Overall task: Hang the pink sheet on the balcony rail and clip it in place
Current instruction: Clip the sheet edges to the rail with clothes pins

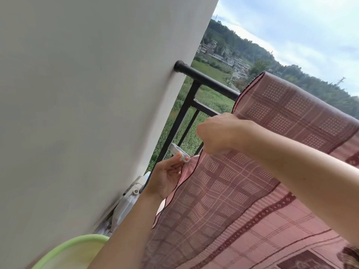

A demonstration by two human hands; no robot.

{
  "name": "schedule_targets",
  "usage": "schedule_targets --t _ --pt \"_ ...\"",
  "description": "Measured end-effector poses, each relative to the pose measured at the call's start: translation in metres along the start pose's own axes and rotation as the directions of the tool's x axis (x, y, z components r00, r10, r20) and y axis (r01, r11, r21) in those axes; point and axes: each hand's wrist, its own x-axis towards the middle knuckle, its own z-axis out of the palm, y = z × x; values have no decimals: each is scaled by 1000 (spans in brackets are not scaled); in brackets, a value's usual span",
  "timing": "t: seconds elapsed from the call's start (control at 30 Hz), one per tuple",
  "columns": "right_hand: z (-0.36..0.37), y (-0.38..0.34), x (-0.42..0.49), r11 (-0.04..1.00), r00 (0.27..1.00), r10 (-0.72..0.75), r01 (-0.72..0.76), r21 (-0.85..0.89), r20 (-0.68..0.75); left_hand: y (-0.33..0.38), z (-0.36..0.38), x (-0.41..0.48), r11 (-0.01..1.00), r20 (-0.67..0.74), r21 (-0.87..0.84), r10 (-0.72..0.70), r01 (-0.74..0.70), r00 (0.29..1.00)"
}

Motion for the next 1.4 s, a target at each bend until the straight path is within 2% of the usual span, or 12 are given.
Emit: schedule_targets --t 0.2,0.33,0.4,0.53,0.73,0.83,0.97,1.1,1.27,1.4 --pt "-1 -4 5 995 985 -80 70 66 151 4 10 7 998 -86 -62 22 -27 996" --pt "-1 -4 8 997 990 -53 46 61 134 10 13 7 994 -32 -100 48 -51 998" --pt "-4 -4 10 997 984 -52 43 56 170 7 8 6 991 -35 -128 42 -46 999" --pt "-6 -9 13 997 968 -73 74 6 239 -6 -8 5 988 -125 -153 -10 -10 992" --pt "-8 -5 6 997 995 8 1 -81 103 -10 -17 8 989 -203 -136 -92 65 975" --pt "-14 2 0 999 1000 8 -7 -46 23 -7 -14 14 992 -245 -104 -90 66 965" --pt "-16 12 -1 998 998 -60 61 27 -23 -4 -15 15 994 -262 -90 -86 64 961" --pt "-17 11 -12 997 997 -76 76 8 12 -3 -13 12 996 -272 -66 -77 61 959" --pt "-14 14 -18 985 979 -160 166 41 -123 -2 -8 7 996 -259 -62 -73 59 963" --pt "-13 16 -21 970 967 -189 210 119 -168 -1 -10 2 997 -253 -51 -65 53 965"
